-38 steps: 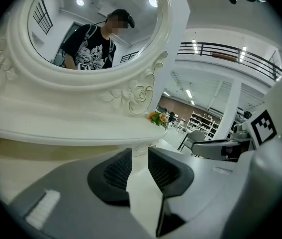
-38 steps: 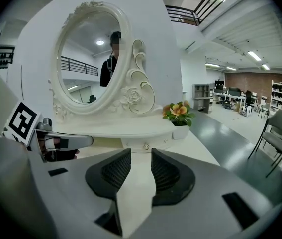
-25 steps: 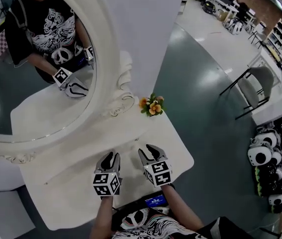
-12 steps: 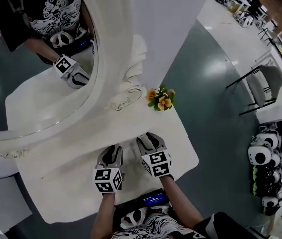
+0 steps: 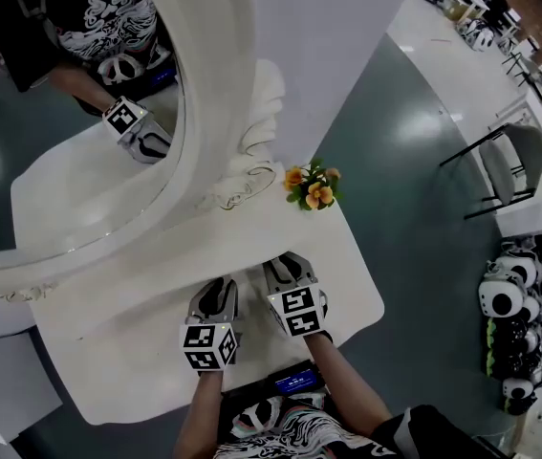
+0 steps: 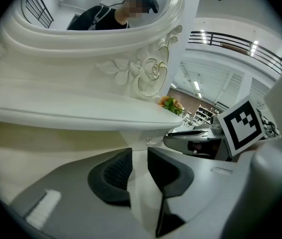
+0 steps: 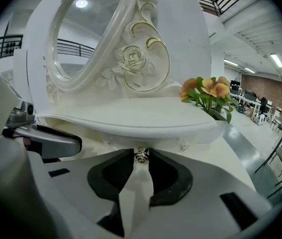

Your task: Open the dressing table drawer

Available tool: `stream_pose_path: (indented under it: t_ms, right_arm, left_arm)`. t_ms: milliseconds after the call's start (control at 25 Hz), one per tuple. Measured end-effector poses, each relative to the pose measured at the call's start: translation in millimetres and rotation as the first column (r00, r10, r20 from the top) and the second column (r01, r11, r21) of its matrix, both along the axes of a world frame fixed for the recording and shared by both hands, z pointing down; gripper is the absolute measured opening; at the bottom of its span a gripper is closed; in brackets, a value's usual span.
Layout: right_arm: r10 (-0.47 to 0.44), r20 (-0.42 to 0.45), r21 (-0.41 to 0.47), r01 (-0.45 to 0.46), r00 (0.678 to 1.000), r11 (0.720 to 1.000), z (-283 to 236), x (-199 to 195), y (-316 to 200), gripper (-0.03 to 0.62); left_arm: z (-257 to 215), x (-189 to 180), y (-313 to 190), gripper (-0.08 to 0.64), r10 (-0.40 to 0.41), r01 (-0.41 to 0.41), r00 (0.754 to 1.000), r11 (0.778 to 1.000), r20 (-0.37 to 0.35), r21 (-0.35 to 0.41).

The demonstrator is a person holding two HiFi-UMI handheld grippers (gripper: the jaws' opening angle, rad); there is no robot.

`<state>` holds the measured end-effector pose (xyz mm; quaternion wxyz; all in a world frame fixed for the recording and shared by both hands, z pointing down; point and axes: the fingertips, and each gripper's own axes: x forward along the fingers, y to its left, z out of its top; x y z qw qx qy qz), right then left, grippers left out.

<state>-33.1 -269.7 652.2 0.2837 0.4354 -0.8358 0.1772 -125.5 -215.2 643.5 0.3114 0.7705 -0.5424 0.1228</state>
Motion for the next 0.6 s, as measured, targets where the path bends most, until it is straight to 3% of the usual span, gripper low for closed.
stream_pose_path:
  t_ms: [600]
  right_arm:
    - [0.009, -0.005, -0.020, -0.009, 1.000, 1.000, -1, 13, 29, 0.094]
  left_arm:
    - [-7, 0, 1, 0.094, 0.011, -0.011, 1.000, 1.000, 0.015, 0.013]
